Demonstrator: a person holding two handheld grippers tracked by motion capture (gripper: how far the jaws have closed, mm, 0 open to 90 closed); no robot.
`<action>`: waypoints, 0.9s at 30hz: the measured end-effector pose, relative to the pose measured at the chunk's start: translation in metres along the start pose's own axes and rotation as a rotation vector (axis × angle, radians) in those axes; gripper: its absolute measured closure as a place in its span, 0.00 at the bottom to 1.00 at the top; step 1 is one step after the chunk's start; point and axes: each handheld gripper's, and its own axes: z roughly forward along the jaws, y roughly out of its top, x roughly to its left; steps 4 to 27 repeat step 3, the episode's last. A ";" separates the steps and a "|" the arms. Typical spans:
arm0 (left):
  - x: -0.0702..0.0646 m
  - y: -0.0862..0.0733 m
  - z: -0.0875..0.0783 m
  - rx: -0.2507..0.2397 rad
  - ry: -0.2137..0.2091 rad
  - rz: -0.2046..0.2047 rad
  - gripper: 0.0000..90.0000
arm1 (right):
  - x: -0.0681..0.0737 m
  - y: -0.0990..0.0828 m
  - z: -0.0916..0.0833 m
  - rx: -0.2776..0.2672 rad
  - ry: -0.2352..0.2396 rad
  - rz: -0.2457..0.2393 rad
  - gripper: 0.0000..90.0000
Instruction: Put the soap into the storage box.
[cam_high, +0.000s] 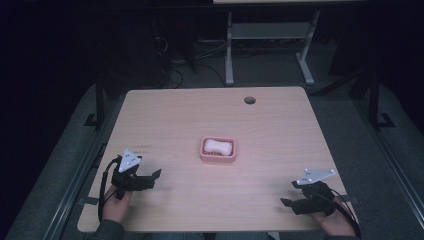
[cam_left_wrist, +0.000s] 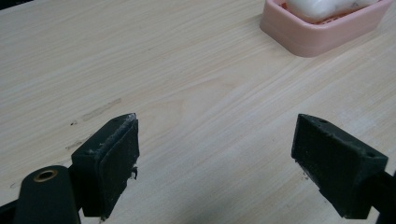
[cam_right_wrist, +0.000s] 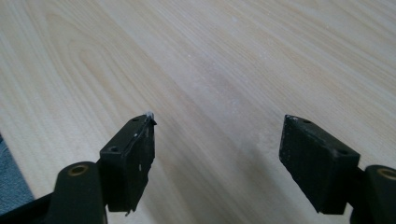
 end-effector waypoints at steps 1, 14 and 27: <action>0.000 0.000 0.000 0.001 0.001 0.000 0.16 | 0.001 0.000 -0.001 -0.008 -0.003 0.001 0.28; 0.000 0.000 0.000 -0.006 0.002 -0.006 0.16 | 0.004 0.001 -0.004 -0.023 -0.004 0.000 0.27; 0.000 0.000 0.000 -0.006 0.002 -0.006 0.16 | 0.004 0.001 -0.004 -0.023 -0.004 0.000 0.27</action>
